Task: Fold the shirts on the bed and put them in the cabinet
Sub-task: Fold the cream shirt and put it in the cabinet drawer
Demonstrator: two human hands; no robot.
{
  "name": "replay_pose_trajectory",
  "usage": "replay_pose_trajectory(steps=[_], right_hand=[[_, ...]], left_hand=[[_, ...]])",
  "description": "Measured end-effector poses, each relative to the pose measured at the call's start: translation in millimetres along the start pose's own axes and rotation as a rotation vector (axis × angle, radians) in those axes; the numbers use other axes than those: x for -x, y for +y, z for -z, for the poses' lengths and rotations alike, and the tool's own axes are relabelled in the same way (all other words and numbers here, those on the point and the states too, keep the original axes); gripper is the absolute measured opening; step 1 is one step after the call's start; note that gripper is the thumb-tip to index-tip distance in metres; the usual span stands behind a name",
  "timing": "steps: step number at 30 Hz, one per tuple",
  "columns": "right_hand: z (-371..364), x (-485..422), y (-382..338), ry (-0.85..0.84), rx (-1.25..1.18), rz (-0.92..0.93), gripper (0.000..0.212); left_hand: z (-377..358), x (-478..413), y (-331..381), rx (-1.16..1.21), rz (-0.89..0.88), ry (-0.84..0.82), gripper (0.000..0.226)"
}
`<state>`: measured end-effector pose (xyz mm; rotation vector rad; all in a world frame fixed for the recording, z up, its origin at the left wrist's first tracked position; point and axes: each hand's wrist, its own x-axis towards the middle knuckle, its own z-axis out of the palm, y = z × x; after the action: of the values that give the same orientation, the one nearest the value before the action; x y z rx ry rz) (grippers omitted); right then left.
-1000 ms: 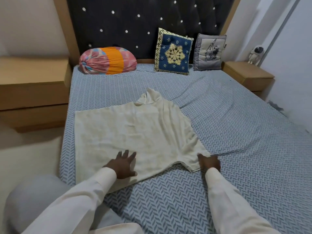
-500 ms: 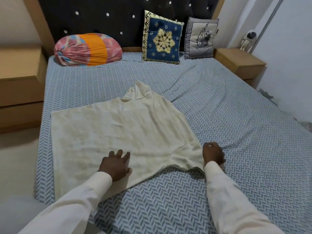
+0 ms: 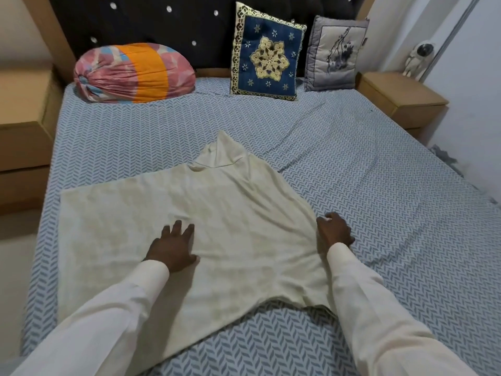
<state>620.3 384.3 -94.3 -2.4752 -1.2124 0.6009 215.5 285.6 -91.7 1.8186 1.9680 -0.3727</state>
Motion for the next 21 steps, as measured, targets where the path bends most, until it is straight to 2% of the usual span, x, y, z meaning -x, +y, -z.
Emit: replay_pose_trajectory(steps=[2,3,6,7,10,14,17,19,21], right_hand=[[-8,-18,-17,-0.111,0.051,0.066,0.046],[-11,-26,-23,-0.137,0.079,0.082,0.042],[-11,-43,-40,-0.069,0.075,0.045,0.013],[-10,-48,-46,-0.034,0.079,0.016,0.014],[-11,-52,-62,0.010,0.129,0.021,0.037],[-33,-75,-105,-0.088,0.100,0.223,0.052],[-57,-89,-145,-0.204,0.128,0.279,0.062],[-66,-89,-163,-0.201,0.189,0.286,0.055],[-73,-93,-177,-0.095,0.203,0.261,0.036]], left_hand=[[7,-9,-1,-0.034,0.007,-0.036,0.107],[10,-12,-1,-0.052,0.009,-0.034,0.111],[19,-25,-4,-0.020,0.039,0.000,0.115],[22,-31,-7,-0.013,0.054,0.023,0.114],[33,-46,-15,-0.030,0.105,0.044,0.122],[39,-68,-18,0.012,0.158,-0.046,0.143],[42,-77,-18,-0.031,0.192,-0.073,0.151],[44,-79,-17,-0.055,0.197,-0.070,0.156],[45,-83,-18,-0.058,0.199,-0.061,0.160]])
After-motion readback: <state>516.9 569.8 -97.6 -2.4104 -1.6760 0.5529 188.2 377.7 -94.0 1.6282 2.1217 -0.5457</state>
